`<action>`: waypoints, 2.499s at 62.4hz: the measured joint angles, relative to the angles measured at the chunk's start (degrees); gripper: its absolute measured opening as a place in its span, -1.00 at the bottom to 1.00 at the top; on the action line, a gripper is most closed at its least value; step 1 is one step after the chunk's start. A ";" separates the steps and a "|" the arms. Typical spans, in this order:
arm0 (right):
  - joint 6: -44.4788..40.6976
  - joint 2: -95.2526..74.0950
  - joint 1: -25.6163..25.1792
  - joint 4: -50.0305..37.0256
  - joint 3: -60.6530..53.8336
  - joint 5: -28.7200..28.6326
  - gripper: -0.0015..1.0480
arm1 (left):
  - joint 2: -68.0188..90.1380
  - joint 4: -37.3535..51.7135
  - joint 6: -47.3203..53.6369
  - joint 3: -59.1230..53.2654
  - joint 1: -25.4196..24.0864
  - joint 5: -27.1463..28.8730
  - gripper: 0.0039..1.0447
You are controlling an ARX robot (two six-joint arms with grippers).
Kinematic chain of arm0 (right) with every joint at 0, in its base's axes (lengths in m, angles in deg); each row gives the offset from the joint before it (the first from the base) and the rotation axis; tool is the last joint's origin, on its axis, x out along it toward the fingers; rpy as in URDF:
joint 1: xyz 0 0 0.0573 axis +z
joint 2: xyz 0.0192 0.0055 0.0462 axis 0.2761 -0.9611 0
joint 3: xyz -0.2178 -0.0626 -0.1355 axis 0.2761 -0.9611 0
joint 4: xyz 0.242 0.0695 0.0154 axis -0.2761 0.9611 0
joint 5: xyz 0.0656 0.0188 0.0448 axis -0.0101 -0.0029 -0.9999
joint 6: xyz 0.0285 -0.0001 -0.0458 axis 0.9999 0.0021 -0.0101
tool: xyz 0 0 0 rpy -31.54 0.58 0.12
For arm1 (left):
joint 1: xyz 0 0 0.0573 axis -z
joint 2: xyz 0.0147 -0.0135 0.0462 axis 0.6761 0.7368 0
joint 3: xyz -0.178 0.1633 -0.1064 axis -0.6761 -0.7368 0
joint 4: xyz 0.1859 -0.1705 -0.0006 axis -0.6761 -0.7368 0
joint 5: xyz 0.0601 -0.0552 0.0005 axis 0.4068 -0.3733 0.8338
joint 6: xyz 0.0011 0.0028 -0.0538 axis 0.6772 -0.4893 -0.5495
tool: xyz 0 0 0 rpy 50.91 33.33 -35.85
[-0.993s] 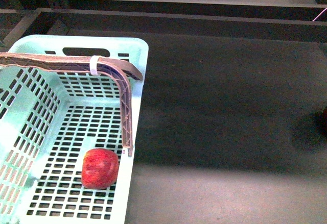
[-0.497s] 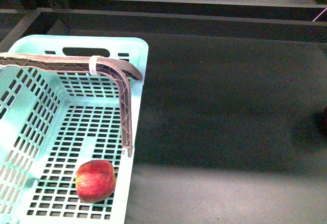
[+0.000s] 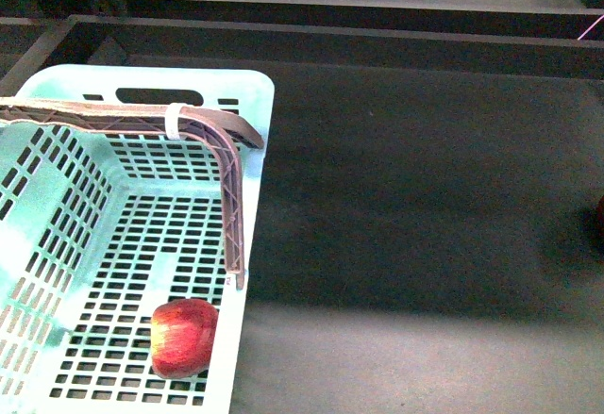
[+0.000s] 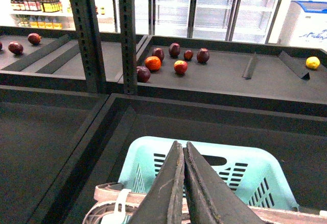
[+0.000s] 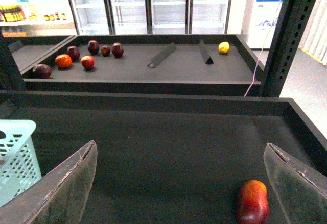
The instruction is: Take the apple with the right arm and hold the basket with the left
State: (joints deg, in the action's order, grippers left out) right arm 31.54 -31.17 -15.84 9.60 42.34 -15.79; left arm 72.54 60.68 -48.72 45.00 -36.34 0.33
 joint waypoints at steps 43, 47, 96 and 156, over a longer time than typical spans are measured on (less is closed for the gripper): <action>0.00 0.00 0.00 0.00 0.00 0.00 0.83 | -21.86 -14.36 0.85 -6.47 -5.99 -5.92 -0.94; 0.00 0.00 0.00 0.00 0.00 0.00 0.83 | -24.17 -16.74 0.85 -6.47 -5.99 -5.92 -0.94; 0.00 0.00 0.00 0.00 0.00 0.02 0.83 | -48.02 -40.72 0.87 -6.45 -5.99 -5.92 -0.94; 0.00 0.00 0.00 0.00 0.00 0.00 0.83 | -48.41 -40.98 0.85 -6.45 -5.99 -5.90 0.54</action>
State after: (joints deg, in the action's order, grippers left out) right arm 31.54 -31.17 -15.84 9.60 42.34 -15.79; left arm 24.13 19.69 -47.86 38.55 -42.33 -5.58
